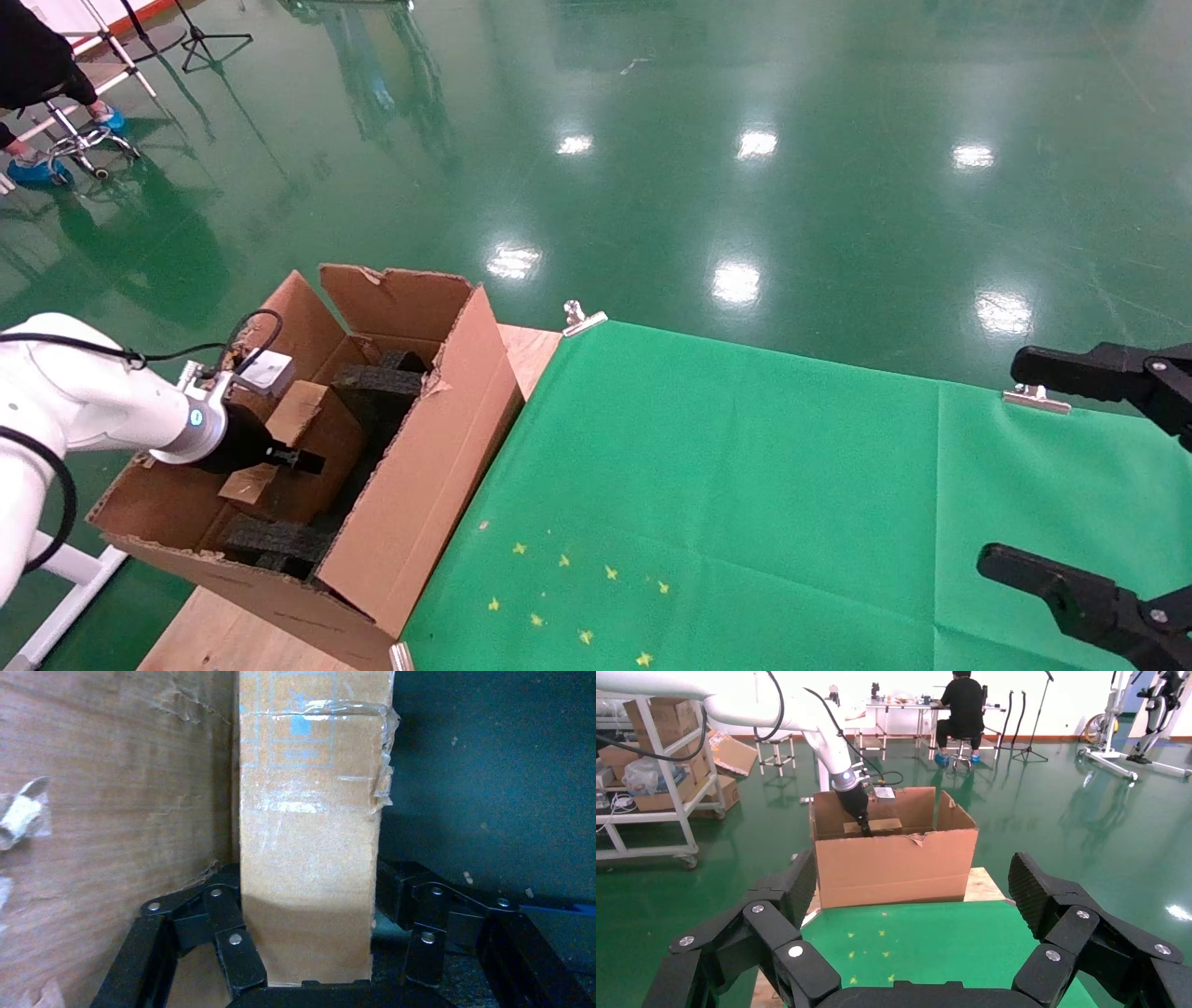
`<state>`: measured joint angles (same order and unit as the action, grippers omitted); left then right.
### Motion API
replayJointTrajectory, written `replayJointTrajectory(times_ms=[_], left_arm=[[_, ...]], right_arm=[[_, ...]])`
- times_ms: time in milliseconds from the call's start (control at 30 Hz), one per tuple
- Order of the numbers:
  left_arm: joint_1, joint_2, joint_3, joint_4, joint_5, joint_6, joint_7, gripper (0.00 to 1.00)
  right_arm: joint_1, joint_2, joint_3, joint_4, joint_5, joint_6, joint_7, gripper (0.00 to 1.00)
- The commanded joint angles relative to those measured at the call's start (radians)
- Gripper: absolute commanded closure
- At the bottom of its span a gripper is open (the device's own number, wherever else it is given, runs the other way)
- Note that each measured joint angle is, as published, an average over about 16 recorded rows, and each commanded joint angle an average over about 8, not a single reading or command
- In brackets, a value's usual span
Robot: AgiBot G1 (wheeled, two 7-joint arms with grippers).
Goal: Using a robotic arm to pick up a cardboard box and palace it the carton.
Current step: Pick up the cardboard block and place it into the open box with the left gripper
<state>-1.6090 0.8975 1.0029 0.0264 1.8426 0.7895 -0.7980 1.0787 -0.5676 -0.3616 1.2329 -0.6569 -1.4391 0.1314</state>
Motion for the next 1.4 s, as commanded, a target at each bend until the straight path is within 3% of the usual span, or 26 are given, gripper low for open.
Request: replayJointTrajectory(times_ms=[33,867,1133,1400], left_arm=[[-0.003,0.000,0.002,0.000,0.002,0.001,0.000,0.00],[-0.088,-0.023,-0.023,-0.028,-0.034,0.048,0.011,0.00],[-0.211,-0.090,-0.099,-0.088,-0.144,0.185,0.019,0.00],[-0.298,-0.171,-0.198,-0.135,-0.298,0.433,-0.011,0.00]], right_arm=[[0.000,0.000,0.000,0.000,0.000,0.000,0.000,0.00],[0.000,0.000,0.000,0.000,0.000,0.000,0.000,0.00],[0.000,0.000,0.000,0.000,0.000,0.000,0.000,0.00],[0.000,0.000,0.000,0.000,0.000,0.000,0.000,0.00]])
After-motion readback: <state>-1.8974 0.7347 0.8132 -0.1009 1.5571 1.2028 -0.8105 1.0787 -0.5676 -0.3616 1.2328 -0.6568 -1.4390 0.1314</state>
